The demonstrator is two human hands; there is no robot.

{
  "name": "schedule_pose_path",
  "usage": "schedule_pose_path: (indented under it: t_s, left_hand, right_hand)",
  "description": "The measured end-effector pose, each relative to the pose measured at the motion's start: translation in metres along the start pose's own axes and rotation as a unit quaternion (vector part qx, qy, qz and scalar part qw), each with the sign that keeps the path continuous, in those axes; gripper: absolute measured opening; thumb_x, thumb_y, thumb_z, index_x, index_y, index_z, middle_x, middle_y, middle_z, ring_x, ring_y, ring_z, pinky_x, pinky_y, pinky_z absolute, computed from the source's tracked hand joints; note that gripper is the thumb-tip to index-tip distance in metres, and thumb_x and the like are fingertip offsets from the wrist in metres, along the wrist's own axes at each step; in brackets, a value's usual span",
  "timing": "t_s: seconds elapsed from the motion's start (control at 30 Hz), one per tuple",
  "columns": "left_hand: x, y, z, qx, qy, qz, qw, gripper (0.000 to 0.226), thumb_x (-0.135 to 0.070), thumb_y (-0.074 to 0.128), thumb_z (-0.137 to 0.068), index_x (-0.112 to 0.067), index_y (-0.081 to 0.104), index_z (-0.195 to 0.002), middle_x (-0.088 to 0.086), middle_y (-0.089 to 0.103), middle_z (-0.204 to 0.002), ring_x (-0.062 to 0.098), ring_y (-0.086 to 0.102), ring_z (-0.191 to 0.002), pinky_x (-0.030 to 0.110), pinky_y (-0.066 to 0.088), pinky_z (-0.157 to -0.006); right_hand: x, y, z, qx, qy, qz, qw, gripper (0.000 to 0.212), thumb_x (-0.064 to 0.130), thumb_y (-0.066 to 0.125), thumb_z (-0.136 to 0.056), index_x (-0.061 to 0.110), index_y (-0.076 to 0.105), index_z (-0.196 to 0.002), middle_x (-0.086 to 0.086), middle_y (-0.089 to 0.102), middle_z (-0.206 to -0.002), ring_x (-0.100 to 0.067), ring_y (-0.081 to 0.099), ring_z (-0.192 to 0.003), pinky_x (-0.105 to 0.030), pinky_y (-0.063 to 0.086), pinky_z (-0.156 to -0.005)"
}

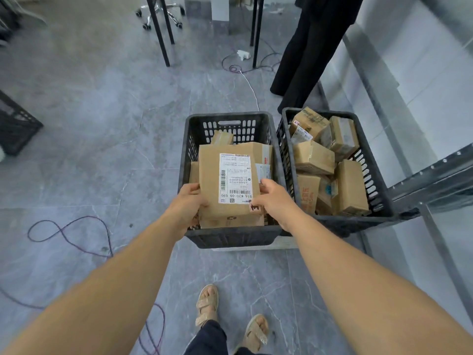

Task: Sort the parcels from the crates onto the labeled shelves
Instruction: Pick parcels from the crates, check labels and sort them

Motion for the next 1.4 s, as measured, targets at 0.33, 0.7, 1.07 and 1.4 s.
schedule_pose_path:
  t_s: [0.33,0.7,1.07,1.4]
  left_hand:
    - [-0.011,0.001,0.015,0.023,0.05,0.004,0.998,0.047,-0.03,0.065,-0.088,-0.024,0.046,-0.13,-0.001,0.063,-0.121,0.02,0.06,-0.108,0.044,0.051,-0.087]
    - [-0.044,0.014,0.033,0.101,0.138,0.075,0.982,0.066,-0.035,0.07,-0.082,-0.046,0.036,-0.138,-0.005,0.061,-0.125,0.02,0.058,-0.114,0.044,0.052,-0.088]
    - [-0.072,0.034,0.041,0.064,0.155,0.195,0.966,0.123,-0.05,0.087,-0.053,-0.03,0.013,-0.15,0.006,0.045,-0.143,0.025,0.043,-0.132,0.053,0.032,-0.109]
    - [-0.119,0.03,0.05,0.077,0.223,0.142,0.961,0.089,-0.033,0.079,-0.059,-0.037,0.039,-0.138,0.003,0.068,-0.116,0.026,0.064,-0.107,0.054,0.049,-0.092]
  right_hand:
    - [0.012,-0.014,0.008,0.014,-0.045,-0.041,0.998,0.051,-0.006,0.056,-0.087,0.019,0.055,-0.132,-0.004,0.067,-0.12,-0.019,0.066,-0.105,-0.04,0.054,-0.094]
    - [0.034,-0.039,0.031,0.031,-0.082,-0.187,0.978,0.062,0.02,0.069,-0.079,0.038,0.043,-0.131,-0.004,0.063,-0.124,-0.023,0.063,-0.108,-0.043,0.055,-0.08]
    - [0.051,-0.043,0.036,0.04,-0.115,-0.236,0.964,0.071,0.025,0.074,-0.07,0.024,0.045,-0.134,-0.006,0.071,-0.113,-0.022,0.069,-0.098,-0.044,0.057,-0.081]
    - [0.064,-0.073,0.044,-0.011,-0.134,-0.237,0.962,0.068,0.022,0.078,-0.072,0.026,0.046,-0.131,-0.005,0.064,-0.125,-0.031,0.057,-0.119,-0.055,0.045,-0.102]
Point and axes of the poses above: each hand's wrist, its own z-axis away from the middle knuckle, its own y-axis out of the palm, x = y × z, the point moved 2 cm from there along -z, towards the middle knuckle
